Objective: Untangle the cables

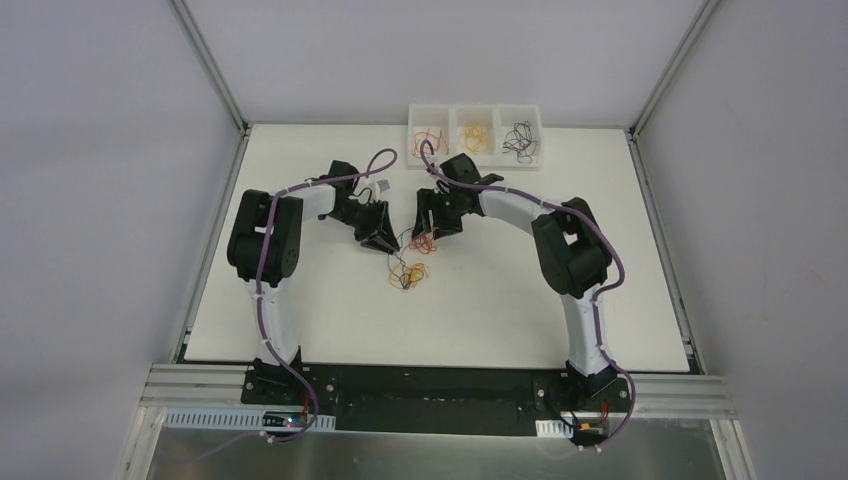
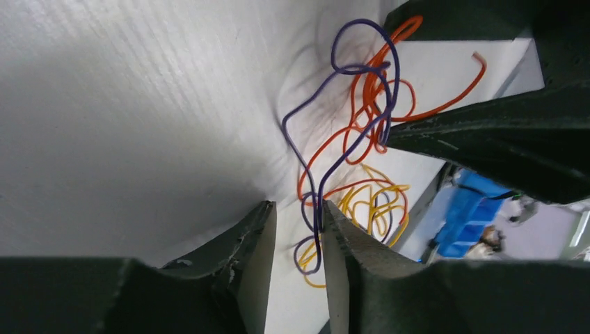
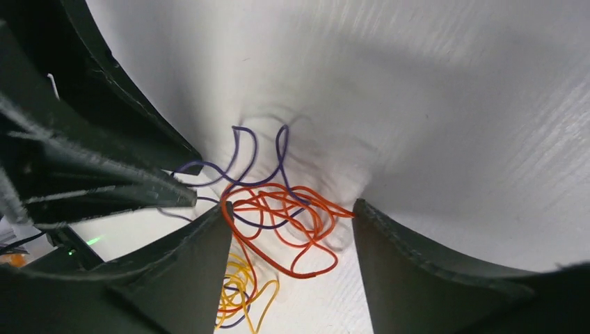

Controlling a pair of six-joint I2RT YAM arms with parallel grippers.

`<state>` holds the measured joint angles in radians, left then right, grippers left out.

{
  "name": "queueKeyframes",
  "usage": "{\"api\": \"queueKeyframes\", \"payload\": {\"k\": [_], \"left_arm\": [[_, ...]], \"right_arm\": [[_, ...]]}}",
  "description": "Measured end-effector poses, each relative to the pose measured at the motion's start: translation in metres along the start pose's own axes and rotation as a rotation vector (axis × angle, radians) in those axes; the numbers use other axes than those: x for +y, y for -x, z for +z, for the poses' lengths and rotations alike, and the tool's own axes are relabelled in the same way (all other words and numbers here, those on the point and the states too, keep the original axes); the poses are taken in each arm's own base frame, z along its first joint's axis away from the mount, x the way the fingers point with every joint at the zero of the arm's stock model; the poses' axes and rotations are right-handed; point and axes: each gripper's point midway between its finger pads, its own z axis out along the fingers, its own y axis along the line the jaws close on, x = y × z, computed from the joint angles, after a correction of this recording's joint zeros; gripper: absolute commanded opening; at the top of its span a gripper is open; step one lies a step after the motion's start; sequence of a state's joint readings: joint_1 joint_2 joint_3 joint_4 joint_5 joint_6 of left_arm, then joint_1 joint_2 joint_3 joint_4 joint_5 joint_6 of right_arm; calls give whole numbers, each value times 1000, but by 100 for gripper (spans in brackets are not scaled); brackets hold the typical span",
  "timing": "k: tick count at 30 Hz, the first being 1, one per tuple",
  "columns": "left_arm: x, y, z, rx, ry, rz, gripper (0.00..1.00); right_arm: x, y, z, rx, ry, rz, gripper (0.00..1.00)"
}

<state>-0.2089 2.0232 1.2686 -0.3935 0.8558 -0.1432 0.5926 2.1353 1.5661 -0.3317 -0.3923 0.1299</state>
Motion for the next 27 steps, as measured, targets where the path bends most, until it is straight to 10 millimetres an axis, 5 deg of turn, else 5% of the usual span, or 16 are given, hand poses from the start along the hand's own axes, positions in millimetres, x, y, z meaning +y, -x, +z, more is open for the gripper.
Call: {"api": "queueKeyframes", "payload": {"k": [9,18,27], "left_arm": [[8,0,8,10,7,-60,9],[9,-2,9,10,8,-69,0],[10,-4,9,13,9,-73,0]], "right_arm": [[-4,-13,8,19,35,4,0],[-8,-22,5,27,39,-25,0],[-40,-32,-37,31,-28,-24,0]]}}
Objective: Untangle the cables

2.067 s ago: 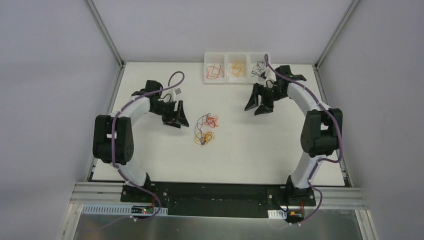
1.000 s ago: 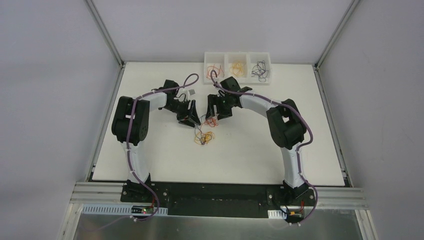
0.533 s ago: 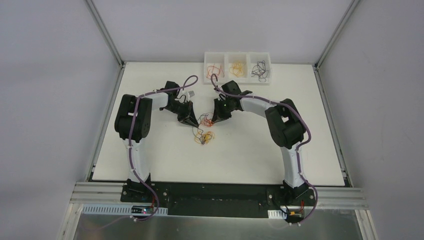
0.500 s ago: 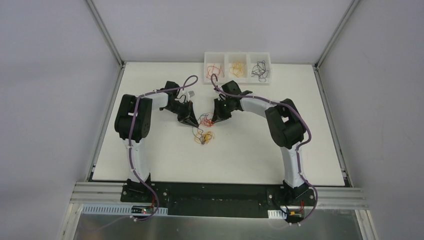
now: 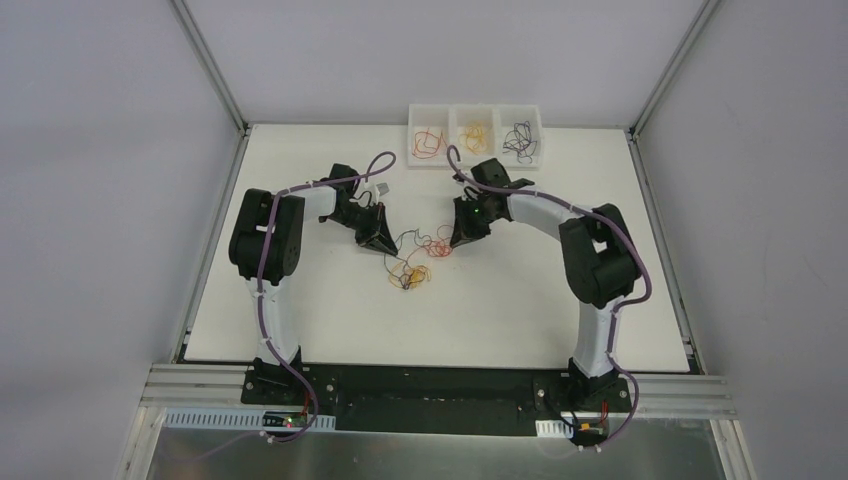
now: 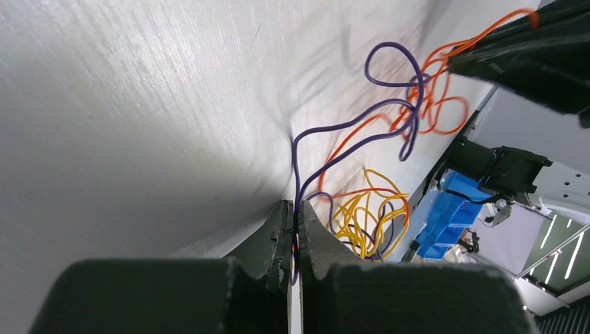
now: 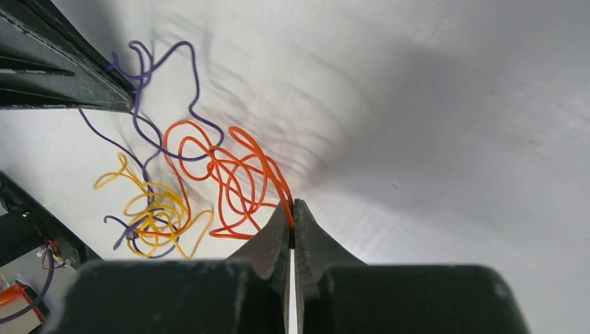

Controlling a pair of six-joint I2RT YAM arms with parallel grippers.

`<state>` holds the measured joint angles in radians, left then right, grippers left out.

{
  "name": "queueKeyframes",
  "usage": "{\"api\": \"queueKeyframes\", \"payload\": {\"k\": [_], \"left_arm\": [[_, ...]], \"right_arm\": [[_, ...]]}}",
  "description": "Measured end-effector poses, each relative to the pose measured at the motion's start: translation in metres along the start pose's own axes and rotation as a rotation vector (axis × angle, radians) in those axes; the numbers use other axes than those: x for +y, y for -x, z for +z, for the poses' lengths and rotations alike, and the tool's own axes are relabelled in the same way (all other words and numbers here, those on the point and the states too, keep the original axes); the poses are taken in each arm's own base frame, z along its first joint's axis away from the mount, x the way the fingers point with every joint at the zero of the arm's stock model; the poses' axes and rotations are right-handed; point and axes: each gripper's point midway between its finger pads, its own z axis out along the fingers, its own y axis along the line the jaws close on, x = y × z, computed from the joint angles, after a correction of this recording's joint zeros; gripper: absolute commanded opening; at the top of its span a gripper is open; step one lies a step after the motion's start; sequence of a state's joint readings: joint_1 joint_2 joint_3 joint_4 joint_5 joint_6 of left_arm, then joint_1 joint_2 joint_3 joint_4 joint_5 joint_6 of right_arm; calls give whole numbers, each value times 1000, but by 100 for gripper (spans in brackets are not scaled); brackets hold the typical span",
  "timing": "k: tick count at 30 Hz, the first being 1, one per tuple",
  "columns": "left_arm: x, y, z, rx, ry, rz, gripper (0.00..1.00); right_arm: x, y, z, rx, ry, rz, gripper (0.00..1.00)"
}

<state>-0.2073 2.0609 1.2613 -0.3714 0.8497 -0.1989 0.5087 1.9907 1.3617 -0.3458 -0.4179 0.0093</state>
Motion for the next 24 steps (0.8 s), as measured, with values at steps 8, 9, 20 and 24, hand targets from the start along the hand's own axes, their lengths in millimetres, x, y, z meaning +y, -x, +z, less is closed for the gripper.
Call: {"api": "queueKeyframes", "payload": {"k": [8,9,20,24], "left_arm": [[12,-2,-10,2,27,-56,0],[16,-2,-14,1,31,-74,0],[68,-20,-74,-25,160,-208,0],[81,-27,-90,-19,211,-205,0]], "right_arm": [[-54,-6,-49,-3,-88,16,0],[-62,-6,-56,-4,-101,20,0],[-168,0,-166,-91,-284,117,0],[-178,17,-197,-140,-313,113,0]]}}
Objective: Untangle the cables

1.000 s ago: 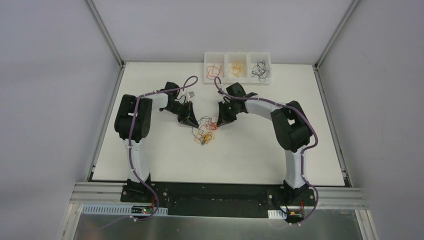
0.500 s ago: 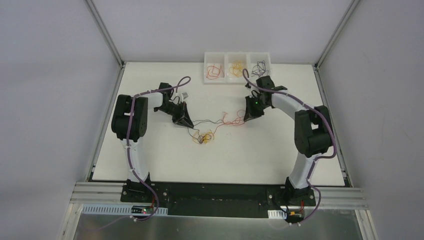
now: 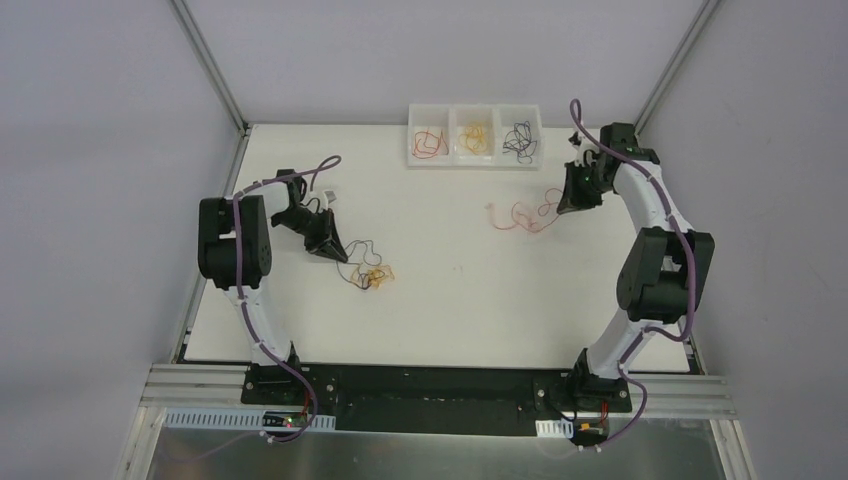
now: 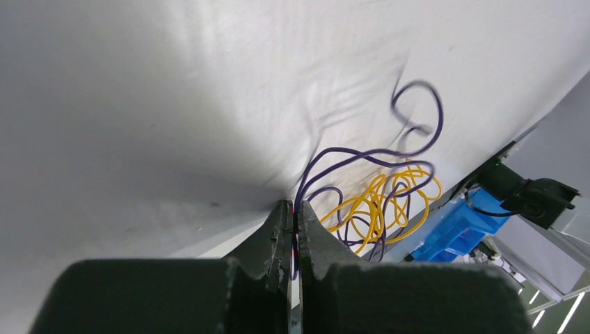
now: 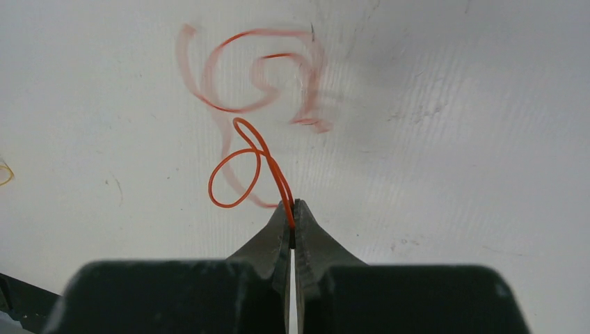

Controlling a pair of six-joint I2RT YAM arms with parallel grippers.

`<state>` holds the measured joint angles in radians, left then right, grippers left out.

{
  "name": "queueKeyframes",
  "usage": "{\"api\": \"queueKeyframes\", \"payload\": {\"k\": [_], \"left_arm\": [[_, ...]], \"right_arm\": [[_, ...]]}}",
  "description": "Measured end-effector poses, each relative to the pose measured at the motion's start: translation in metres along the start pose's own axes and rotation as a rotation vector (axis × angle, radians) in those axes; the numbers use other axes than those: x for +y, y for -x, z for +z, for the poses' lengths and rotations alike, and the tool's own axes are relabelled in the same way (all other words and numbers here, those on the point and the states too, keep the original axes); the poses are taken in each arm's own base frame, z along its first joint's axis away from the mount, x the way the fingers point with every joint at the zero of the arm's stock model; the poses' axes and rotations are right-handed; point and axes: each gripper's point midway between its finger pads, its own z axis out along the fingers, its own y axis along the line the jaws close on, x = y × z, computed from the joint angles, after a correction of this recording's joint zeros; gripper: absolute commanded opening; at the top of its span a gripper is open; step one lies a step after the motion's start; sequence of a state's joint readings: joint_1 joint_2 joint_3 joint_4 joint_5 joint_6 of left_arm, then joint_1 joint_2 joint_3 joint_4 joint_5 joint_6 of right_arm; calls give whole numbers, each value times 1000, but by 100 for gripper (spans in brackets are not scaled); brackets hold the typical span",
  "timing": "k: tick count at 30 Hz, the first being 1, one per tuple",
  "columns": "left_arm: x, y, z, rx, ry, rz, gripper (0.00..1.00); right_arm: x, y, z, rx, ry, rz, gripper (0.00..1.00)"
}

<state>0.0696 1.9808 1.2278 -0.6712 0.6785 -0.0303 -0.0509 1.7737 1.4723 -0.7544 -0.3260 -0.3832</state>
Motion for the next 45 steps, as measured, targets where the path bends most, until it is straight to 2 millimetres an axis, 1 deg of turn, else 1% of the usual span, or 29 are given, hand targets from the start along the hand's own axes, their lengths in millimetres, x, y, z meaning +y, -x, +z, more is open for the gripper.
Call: {"api": "queueKeyframes", "payload": {"k": [5,7,10,13,14,16,19,24,25,26,30,37,41,45], "left_arm": [[16,-4,-12,0,60,15,0],[19,-5,-14,2,69,17,0],[21,-6,-16,6,71,14,0],[20,-7,-17,6,60,7,0],[20,-7,-17,6,58,6,0],[19,-6,-17,6,54,5,0],[18,-6,-17,5,51,7,0],[18,-6,-17,5,50,9,0],[17,-6,-17,5,50,10,0],[17,-6,-17,6,49,11,0],[11,-7,-13,14,50,33,0],[-6,-11,-1,34,50,106,0],[-9,-12,2,41,50,115,0],[-9,-12,2,39,50,114,0]], "right_arm": [[-3,41,-33,-115,-23,-27,0],[-3,59,-51,-166,-27,-39,0],[-7,88,-88,-261,-26,-36,0],[-2,112,-120,-359,5,-28,0],[3,119,-129,-386,22,-26,0],[17,131,-140,-425,62,-26,0],[41,153,-152,-478,128,-28,0],[81,205,-169,-602,232,-38,0],[85,215,-172,-629,246,-35,0],[94,225,-172,-653,267,-38,0],[117,255,-171,-731,335,-19,0],[156,296,-155,-849,415,8,0],[184,319,-136,-909,457,34,0],[202,331,-115,-941,479,62,0]]}}
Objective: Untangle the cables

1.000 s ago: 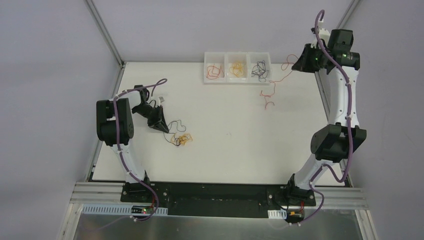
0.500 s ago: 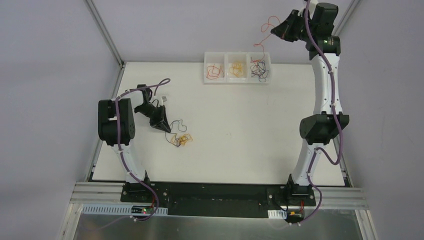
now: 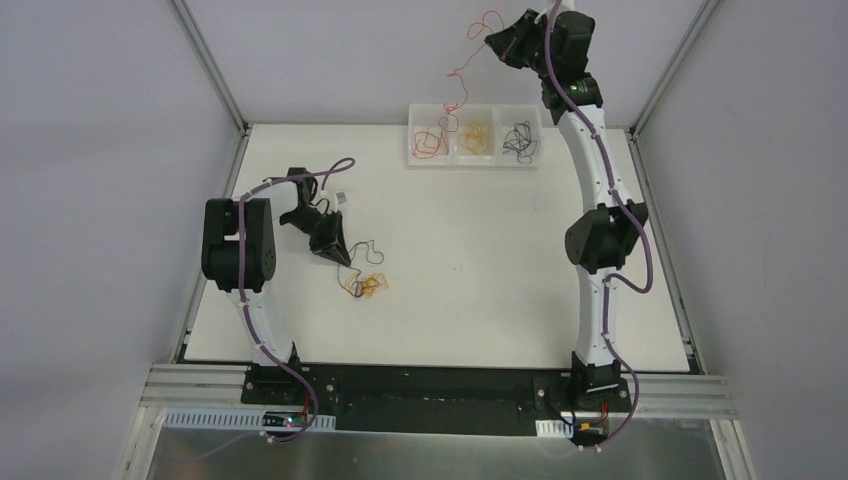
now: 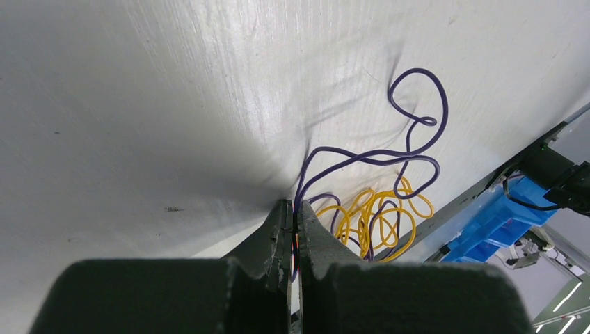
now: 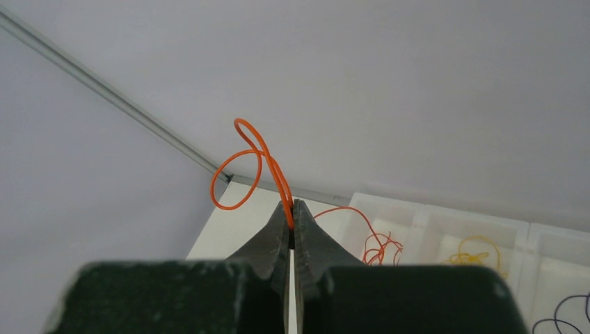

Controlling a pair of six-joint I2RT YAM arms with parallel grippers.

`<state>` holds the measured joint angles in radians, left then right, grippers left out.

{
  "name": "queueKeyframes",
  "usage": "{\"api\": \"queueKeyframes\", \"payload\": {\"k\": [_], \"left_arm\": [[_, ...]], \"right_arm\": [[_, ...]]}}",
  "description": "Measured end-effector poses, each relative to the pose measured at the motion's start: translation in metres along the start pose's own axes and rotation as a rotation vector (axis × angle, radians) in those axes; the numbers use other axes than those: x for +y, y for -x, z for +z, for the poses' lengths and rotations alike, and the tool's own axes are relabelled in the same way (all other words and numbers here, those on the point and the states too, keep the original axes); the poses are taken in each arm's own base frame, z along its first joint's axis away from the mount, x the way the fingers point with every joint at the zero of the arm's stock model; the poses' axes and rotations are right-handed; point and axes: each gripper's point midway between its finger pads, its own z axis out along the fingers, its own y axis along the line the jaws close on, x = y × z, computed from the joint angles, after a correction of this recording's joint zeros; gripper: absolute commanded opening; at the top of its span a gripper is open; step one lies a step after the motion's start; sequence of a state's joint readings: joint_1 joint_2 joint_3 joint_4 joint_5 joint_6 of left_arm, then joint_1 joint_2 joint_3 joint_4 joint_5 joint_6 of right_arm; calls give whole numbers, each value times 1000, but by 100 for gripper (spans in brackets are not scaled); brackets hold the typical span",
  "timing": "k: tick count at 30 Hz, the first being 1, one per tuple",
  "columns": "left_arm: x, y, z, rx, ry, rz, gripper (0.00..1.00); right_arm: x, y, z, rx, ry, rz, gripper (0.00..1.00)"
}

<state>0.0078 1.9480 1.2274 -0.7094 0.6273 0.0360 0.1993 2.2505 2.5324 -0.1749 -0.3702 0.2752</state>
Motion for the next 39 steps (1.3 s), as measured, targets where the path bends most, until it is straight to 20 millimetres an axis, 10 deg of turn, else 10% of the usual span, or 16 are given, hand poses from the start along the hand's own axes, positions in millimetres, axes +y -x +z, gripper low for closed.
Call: {"api": "queueKeyframes", "payload": {"k": [12,39], "left_arm": [[-3,-2,3,-1,-20,-23,0],[-6,-13,5,10,-45,-36,0]], "right_arm": [[-12,-34,52,-93,-40,-7,0],[-78,-226,102,183,-169,-38,0]]}}
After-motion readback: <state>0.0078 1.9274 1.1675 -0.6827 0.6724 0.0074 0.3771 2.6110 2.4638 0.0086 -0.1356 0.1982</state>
